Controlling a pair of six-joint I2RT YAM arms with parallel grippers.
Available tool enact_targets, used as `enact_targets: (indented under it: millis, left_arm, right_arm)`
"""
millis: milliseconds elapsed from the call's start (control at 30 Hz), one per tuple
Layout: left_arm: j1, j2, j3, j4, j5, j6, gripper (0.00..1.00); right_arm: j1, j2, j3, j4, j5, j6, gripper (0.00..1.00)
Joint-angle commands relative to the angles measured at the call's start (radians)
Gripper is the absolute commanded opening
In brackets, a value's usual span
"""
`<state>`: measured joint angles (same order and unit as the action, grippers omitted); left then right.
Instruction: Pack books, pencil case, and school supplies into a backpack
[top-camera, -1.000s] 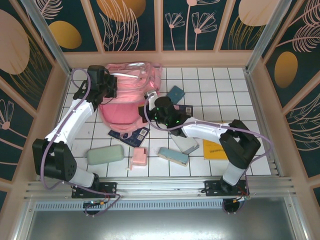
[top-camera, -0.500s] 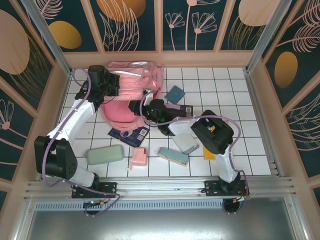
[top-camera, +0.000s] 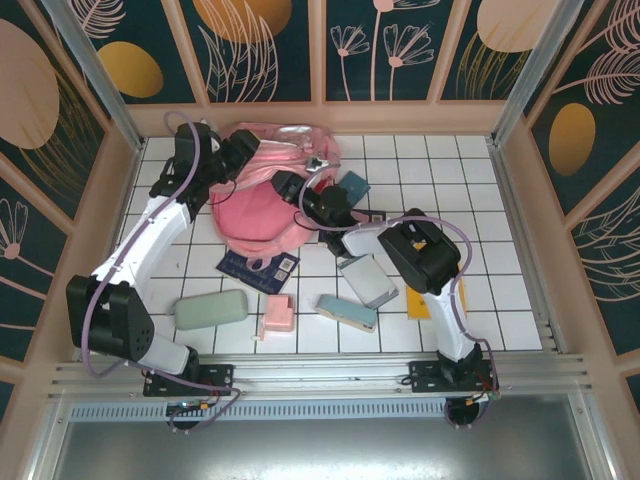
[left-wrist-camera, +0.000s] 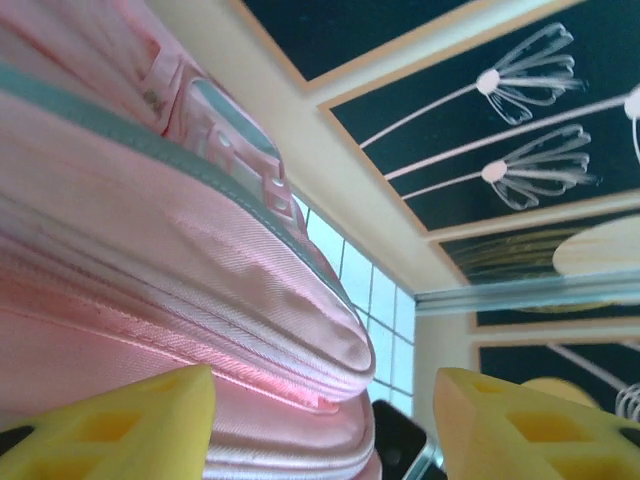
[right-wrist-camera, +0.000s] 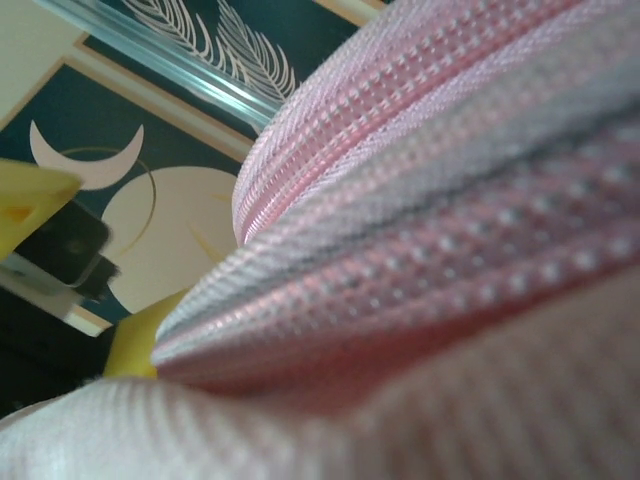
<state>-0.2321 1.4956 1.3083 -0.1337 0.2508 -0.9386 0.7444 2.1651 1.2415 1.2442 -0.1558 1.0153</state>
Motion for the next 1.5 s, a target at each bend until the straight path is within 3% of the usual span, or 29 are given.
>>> enact_targets:
  millis: [0, 100, 200, 233, 267, 367, 633, 900, 967, 1033, 1167, 1267, 1333, 1467]
  left_arm:
    - [-0.018, -0.047, 0.063, -0.114, -0.047, 0.441, 0.63]
    - [-0.068, -0.084, 0.066, -0.191, -0.222, 0.648, 0.63]
    - [-0.139, -0.168, -0.063, -0.093, -0.386, 0.834, 0.61]
    - [-0.162, -0.205, -0.135, -0.035, -0.385, 0.912, 0.68]
    - [-0.182, -0.238, -0.199, -0.002, -0.344, 1.027, 0.82]
    - [-0.22, -0.268, -0.294, 0.027, -0.399, 1.179, 0.86]
    - [-0.22, -0.195, -0.32, 0.069, -0.508, 1.315, 0.81]
    - [-0.222, -0.037, -0.237, 0.198, -0.569, 1.301, 0.79]
    - [-0.222, 0.013, -0.196, 0.199, -0.59, 1.311, 0.75]
    - [-0.222, 0.058, -0.15, 0.198, -0.612, 1.311, 0.63]
    - [-0.22, 0.093, -0.062, 0.171, -0.646, 1.285, 0.04]
    - [-0.219, 0.085, 0.019, 0.107, -0.651, 1.192, 0.0]
    - [-0.213, 0.077, 0.076, 0.044, -0.596, 1.12, 0.0]
    - [-0.18, 0.106, 0.218, -0.117, -0.621, 0.93, 0.0]
  right_arm:
    - [-0.027, 0.01, 0.023, 0.103, -0.014, 0.053, 0.28]
    - [-0.047, 0.016, 0.021, 0.094, -0.029, 0.073, 0.29]
    - [-0.063, 0.025, 0.028, 0.08, -0.05, 0.089, 0.29]
    - [-0.067, 0.028, 0.034, 0.073, -0.059, 0.094, 0.29]
    - [-0.07, 0.032, 0.041, 0.065, -0.067, 0.097, 0.29]
    - [-0.079, 0.038, 0.052, 0.051, -0.08, 0.101, 0.29]
    - [-0.092, 0.056, 0.069, 0.037, -0.099, 0.126, 0.29]
    - [-0.091, 0.075, 0.072, 0.043, -0.114, 0.152, 0.28]
    - [-0.091, 0.076, 0.075, 0.042, -0.116, 0.154, 0.28]
    - [-0.093, 0.069, 0.068, 0.04, -0.114, 0.151, 0.27]
    - [-0.093, 0.025, 0.033, 0.014, -0.115, 0.108, 0.27]
    - [-0.1, -0.042, 0.013, -0.091, -0.137, 0.021, 0.28]
    - [-0.104, -0.091, 0.006, -0.178, -0.165, -0.068, 0.29]
    - [-0.103, -0.223, 0.007, -0.457, -0.182, -0.299, 0.43]
